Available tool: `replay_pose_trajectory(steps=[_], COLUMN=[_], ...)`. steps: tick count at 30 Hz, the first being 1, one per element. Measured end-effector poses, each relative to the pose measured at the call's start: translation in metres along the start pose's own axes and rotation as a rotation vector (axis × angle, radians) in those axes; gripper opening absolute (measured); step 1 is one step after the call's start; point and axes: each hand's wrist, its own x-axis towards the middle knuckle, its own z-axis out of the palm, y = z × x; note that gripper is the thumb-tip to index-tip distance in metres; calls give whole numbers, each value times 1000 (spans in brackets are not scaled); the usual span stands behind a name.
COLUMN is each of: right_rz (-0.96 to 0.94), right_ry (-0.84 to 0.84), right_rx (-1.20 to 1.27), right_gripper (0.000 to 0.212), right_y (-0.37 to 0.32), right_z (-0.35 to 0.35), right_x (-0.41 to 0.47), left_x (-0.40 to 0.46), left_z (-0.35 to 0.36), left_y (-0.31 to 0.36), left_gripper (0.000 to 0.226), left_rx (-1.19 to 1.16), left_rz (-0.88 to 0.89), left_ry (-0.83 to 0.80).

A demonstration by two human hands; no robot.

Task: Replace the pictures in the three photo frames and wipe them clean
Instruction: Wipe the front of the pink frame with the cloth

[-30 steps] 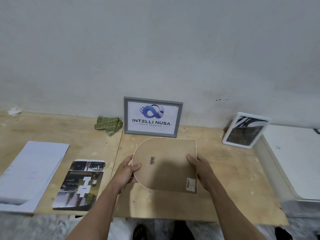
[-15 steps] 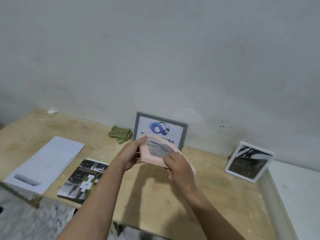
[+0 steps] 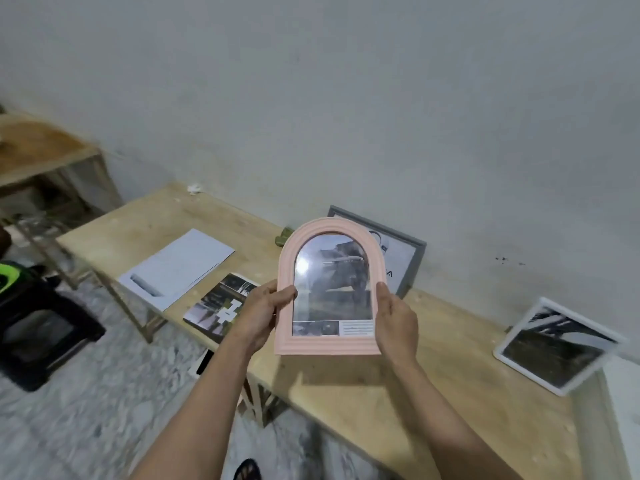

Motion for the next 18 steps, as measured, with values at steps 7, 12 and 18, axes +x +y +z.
replay_pose_trajectory(steps=[7,12,18], right_rz=[-69,-98,-95], right_ry=[-78,-164,-290], right_rx=[23,50,99], right_gripper=[48,50,74], right_y=[-30,-55,-81], right_z=[59,116,186], right_x=[-18,-25,-28], left_x=[-12,-13,-6], left_z=[-36,-95,-177], left_y=[-22,-9,15], left_gripper=[23,27,18], left_rx=[184,93,-225], left_rz=[165,131,-62], left_ry=[372,417,131])
